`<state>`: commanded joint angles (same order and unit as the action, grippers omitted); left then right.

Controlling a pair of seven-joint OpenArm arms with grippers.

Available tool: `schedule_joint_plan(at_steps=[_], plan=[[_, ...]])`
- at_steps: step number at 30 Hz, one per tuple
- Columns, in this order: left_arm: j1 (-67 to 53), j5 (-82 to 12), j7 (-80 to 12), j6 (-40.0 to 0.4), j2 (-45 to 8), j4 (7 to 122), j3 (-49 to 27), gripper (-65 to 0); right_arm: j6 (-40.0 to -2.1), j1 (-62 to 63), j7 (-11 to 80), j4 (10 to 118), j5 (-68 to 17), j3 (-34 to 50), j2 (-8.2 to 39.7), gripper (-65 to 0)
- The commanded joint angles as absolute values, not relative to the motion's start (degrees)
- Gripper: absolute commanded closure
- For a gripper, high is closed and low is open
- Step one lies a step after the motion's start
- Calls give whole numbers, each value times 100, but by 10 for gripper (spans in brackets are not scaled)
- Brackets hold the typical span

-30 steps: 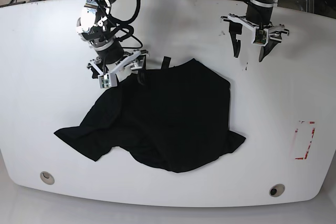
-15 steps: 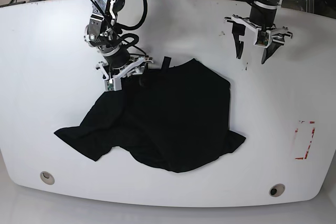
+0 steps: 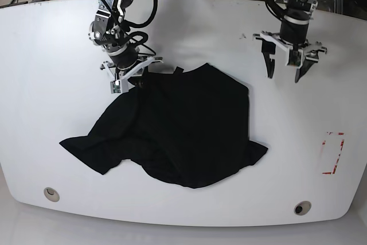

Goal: Layout the t-shirt on the table in an organized manner, then fold the t-shirt properly
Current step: 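Grasp the shirt edge with the right gripper and the hem with the left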

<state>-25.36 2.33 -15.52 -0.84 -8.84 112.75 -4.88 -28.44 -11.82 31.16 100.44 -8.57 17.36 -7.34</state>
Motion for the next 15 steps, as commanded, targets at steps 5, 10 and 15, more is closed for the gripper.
schedule_joint_plan(at_steps=[5, 10, 15], plan=[[-1543, 233, -2413, -92, -567, 11116, -488, -390, -3116, -1587, 3477, 10949, -857, 1736, -734, -8], [-699, 233, -2835, -92, -338, 10580, -488, -392, -3248, -1851, 3705, 11442, -848, 1736, -734, -8], [-31, 224, -3073, -92, -101, 9859, -488, -447, -3354, -2053, 3732, 11547, -848, 1736, -734, -8]])
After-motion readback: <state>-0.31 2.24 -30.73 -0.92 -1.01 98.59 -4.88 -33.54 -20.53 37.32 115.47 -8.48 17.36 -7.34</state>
